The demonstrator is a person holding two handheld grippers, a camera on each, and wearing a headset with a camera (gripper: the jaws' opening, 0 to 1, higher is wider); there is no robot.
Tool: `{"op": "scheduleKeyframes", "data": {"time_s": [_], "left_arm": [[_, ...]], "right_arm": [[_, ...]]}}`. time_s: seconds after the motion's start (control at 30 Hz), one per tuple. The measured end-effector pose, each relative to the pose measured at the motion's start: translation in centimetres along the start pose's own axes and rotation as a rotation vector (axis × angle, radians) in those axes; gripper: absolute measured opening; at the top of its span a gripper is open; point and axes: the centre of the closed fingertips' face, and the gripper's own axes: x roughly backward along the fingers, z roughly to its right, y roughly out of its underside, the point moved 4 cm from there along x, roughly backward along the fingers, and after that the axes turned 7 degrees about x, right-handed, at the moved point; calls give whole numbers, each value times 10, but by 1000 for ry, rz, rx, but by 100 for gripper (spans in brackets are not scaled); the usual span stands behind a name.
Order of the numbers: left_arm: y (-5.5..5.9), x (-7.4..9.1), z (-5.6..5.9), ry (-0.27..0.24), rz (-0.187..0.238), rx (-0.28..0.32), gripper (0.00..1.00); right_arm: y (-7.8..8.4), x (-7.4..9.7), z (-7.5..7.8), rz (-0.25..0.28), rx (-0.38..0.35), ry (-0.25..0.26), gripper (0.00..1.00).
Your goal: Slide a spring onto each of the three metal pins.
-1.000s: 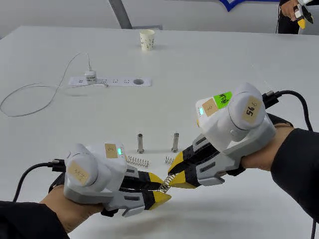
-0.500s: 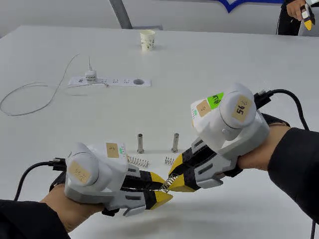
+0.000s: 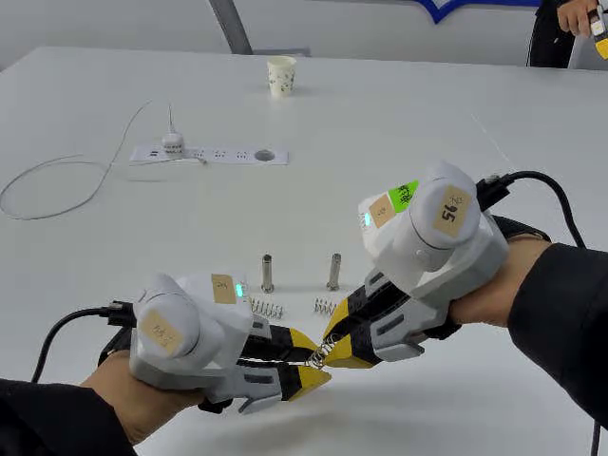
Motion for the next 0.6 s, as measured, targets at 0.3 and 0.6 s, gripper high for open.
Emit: {"op": "scheduleKeyframes", "data": {"time_s": [0.3,0.6], "left_arm": [[3,8,-7,-28,1,27,18],[12,24,-13,-63,3,53,23]], "right_arm": [[8,10,8,-22,-16,19,12],[27,31,21,-85,-45,61,12]]}}
